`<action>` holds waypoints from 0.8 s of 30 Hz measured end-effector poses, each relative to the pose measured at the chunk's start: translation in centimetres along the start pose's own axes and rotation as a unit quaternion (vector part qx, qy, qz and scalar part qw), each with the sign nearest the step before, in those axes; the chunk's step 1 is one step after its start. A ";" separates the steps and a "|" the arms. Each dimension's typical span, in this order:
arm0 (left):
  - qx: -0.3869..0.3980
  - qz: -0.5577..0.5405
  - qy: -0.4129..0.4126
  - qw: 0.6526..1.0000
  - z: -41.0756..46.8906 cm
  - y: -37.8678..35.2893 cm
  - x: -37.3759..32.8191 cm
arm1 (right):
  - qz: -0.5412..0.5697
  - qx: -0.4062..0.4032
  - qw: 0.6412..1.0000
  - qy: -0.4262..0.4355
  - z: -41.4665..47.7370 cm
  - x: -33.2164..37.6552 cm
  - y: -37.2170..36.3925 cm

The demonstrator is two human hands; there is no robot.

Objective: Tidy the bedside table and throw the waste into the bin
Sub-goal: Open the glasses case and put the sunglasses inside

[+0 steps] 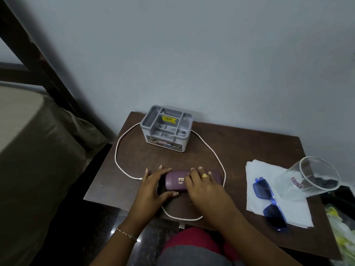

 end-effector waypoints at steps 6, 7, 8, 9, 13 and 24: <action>0.005 -0.038 0.019 0.999 0.0 -0.3 0.6 | -0.080 0.081 0.993 0.009 0.8 0.6 -1.9; 0.004 -0.038 0.021 0.999 0.0 -0.3 0.7 | -0.086 0.072 0.994 0.004 0.9 0.7 -2.0; 0.004 -0.039 0.022 0.999 0.0 -0.4 0.7 | -0.091 0.062 0.994 -0.002 1.0 0.8 -2.0; 0.005 -0.038 0.023 0.999 0.0 -0.4 0.7 | -0.093 0.046 0.995 -0.007 1.1 0.9 -1.9; 0.009 -0.045 0.022 0.999 0.2 -0.4 0.6 | -0.038 -0.001 0.999 0.007 1.4 1.0 -0.2; 0.010 -0.076 0.046 0.996 -0.2 -0.4 1.6 | 0.529 0.036 0.813 -0.239 -5.3 -9.2 -2.3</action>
Point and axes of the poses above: each hand's wrist, its own z-axis towards the middle knuckle, its own y-axis out of the back of the hand, x = y × z, the point moved 8 cm from there along z, towards the middle knuckle, and after that the axes turned 2 degrees about y, right-handed, at the moved point
